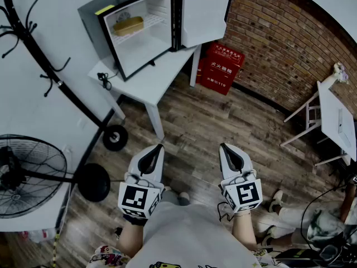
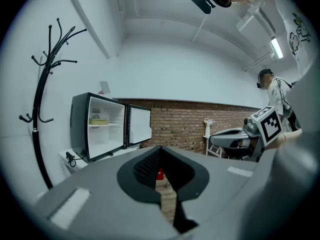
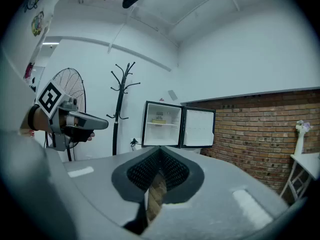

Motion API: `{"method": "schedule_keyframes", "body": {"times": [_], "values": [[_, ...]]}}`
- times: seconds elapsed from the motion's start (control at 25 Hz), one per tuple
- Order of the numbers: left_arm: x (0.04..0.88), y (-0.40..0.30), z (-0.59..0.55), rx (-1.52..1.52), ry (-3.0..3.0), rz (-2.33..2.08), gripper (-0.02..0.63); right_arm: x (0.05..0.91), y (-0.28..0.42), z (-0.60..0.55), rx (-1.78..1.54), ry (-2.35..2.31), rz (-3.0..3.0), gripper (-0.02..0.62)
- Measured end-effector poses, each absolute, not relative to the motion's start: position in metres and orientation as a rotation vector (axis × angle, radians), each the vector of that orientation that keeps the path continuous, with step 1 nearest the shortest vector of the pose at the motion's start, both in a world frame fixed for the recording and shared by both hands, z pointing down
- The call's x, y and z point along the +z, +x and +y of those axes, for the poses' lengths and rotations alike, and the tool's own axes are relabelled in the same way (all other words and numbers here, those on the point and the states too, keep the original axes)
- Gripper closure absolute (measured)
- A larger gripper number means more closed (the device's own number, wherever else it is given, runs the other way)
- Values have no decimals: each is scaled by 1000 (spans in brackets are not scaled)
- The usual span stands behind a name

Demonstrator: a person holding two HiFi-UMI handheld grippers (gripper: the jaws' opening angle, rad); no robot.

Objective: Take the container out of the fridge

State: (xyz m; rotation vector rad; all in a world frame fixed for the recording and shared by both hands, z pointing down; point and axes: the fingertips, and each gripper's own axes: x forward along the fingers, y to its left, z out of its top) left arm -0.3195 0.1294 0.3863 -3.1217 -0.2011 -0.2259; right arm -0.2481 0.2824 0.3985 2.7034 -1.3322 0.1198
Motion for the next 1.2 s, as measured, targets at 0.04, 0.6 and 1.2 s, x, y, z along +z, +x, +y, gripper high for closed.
{"method": "schedule_keyframes", "body": {"times": [0.04,0.6,1.2], "values": [[386,-321,130,-222,-3124,-190,606,400,-249,286,117,2706,-1334,595],[387,-301,126,-219,-3119,-143,534,402,-228,293,103,2736,-1394,512],[394,-186,83,-240,-3149,-176,457,407,-122,249,149,2731,-1391,431]]}}
